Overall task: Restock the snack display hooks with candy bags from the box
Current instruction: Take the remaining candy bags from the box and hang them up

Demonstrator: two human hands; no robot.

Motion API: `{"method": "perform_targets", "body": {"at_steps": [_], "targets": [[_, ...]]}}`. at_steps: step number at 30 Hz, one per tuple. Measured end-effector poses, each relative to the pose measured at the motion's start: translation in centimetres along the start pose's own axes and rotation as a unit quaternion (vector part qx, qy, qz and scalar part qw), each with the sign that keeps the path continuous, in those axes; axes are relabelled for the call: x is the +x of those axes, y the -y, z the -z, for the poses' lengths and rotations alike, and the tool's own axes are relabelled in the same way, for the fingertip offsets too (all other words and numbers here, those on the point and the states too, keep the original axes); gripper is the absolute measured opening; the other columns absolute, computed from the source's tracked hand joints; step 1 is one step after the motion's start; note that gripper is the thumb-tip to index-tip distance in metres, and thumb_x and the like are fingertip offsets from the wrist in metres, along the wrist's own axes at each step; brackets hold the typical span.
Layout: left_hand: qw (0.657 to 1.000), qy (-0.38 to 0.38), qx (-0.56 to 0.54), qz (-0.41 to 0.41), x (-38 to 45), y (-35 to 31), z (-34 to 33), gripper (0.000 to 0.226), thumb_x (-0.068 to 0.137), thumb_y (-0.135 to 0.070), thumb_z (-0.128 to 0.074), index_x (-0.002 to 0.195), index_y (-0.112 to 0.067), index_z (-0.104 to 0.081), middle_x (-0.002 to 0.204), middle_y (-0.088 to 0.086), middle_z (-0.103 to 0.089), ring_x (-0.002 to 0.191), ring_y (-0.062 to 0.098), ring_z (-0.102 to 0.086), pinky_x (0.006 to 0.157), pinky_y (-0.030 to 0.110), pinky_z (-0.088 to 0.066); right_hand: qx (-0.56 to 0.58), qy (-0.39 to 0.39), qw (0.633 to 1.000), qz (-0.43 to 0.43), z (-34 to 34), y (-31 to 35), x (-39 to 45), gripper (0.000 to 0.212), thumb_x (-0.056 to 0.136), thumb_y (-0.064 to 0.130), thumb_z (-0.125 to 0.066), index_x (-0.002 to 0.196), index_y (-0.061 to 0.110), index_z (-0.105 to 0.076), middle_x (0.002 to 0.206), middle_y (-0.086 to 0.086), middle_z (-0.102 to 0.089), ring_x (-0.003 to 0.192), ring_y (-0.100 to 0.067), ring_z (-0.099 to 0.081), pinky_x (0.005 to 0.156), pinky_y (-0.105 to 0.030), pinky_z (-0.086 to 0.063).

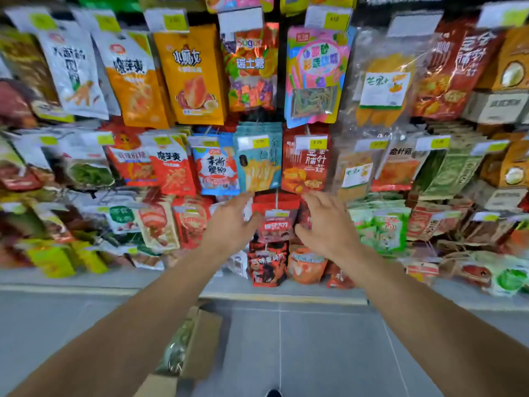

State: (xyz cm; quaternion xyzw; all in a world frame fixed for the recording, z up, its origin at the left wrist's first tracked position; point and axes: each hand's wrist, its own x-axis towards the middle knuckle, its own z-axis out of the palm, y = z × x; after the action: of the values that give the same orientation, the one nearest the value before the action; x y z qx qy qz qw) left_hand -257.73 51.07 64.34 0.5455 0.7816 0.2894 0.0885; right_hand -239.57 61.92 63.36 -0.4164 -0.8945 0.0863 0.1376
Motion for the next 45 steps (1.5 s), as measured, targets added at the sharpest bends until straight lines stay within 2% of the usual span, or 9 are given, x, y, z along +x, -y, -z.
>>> {"method": "perform_targets", "body": {"at_steps": [7,10,14,20,24,29,38,42,45], "targets": [[0.995,0.028,0.041,0.084,-13.8,5.4,0.6,0.056,0.093,-0.031,-0.061,0.144,-0.016,-0.044,0.134,0.010,-0.060,0.103,0.032,-0.064,0.081,0.034,-0.045,0.024,0.101,0.994,0.040,-7.1,7.5,-9.8,0.070,0.084,0.042,-0.060,0.147,0.019,-0.038,0.149,-0.001,-0.038,0.140,-0.028,-0.030,0.117,-0.039,-0.024],[0.990,0.046,0.040,0.124,-19.2,8.4,1.3,0.059,0.093,-0.034,-0.061,0.147,-0.017,-0.042,0.142,0.008,-0.054,0.111,0.032,-0.062,0.091,0.036,-0.046,0.021,0.150,0.986,0.073,-9.8,11.3,-12.8,0.069,0.084,0.041,-0.060,0.147,0.021,-0.038,0.148,0.001,-0.040,0.138,-0.027,-0.033,0.114,-0.040,-0.028],[0.981,0.035,0.044,0.185,-25.3,12.9,2.9,0.055,0.092,-0.034,-0.062,0.143,-0.020,-0.048,0.132,0.008,-0.062,0.118,0.029,-0.058,0.090,0.033,-0.044,0.019,0.201,0.974,0.104,-13.2,16.9,-15.7,0.068,0.086,0.041,-0.059,0.147,0.020,-0.039,0.148,-0.001,-0.040,0.137,-0.028,-0.034,0.114,-0.039,-0.028],[0.969,0.025,0.029,0.246,-31.7,22.0,6.2,0.048,0.087,-0.041,-0.061,0.133,-0.029,-0.054,0.117,0.002,-0.068,0.111,0.030,-0.060,0.084,0.034,-0.048,0.009,0.247,0.963,0.104,-18.3,25.0,-18.8,0.063,0.085,0.041,-0.057,0.143,0.021,-0.043,0.144,0.000,-0.046,0.134,-0.027,-0.038,0.113,-0.037,-0.030],[0.969,0.024,0.010,0.246,-34.5,28.2,9.3,0.048,0.087,-0.034,-0.066,0.132,-0.018,-0.056,0.115,0.007,-0.070,0.107,0.032,-0.063,0.086,0.038,-0.051,0.014,0.265,0.960,0.083,-21.3,30.7,-19.5,0.065,0.085,0.040,-0.057,0.145,0.022,-0.042,0.146,0.000,-0.045,0.135,-0.028,-0.038,0.113,-0.038,-0.031],[0.964,0.038,-0.011,0.264,-36.4,34.7,12.3,0.049,0.090,-0.022,-0.067,0.137,-0.018,-0.055,0.122,0.006,-0.068,0.115,0.027,-0.061,0.091,0.027,-0.041,0.005,0.303,0.952,0.050,-24.5,36.5,-19.4,0.062,0.088,0.038,-0.058,0.144,0.017,-0.042,0.146,-0.004,-0.043,0.136,-0.030,-0.036,0.113,-0.038,-0.031],[0.948,0.087,-0.002,0.305,-32.4,42.8,12.3,0.049,0.092,-0.033,-0.063,0.138,-0.024,-0.052,0.131,0.002,-0.063,0.118,0.026,-0.057,0.090,0.027,-0.043,0.033,0.366,0.930,0.007,-30.7,40.4,-15.2,0.063,0.093,0.035,-0.054,0.148,0.014,-0.034,0.147,-0.007,-0.041,0.136,-0.030,-0.035,0.109,-0.039,-0.035],[0.940,0.100,-0.014,0.326,-28.0,45.7,11.0,0.047,0.092,-0.032,-0.063,0.137,-0.023,-0.053,0.126,0.002,-0.064,0.118,0.024,-0.057,0.089,0.026,-0.042,0.055,0.386,0.921,-0.017,-34.5,40.3,-10.8,0.064,0.091,0.037,-0.055,0.148,0.016,-0.035,0.148,-0.007,-0.041,0.136,-0.033,-0.035,0.108,-0.040,-0.037],[0.929,0.112,-0.026,0.351,-23.6,48.7,9.1,0.039,0.092,-0.029,-0.063,0.130,-0.023,-0.059,0.113,-0.001,-0.067,0.113,0.020,-0.058,0.078,0.018,-0.036,0.061,0.406,0.911,-0.032,-37.9,39.9,-6.2,0.060,0.089,0.034,-0.057,0.144,0.015,-0.041,0.142,-0.008,-0.045,0.132,-0.034,-0.038,0.104,-0.039,-0.038]]}}
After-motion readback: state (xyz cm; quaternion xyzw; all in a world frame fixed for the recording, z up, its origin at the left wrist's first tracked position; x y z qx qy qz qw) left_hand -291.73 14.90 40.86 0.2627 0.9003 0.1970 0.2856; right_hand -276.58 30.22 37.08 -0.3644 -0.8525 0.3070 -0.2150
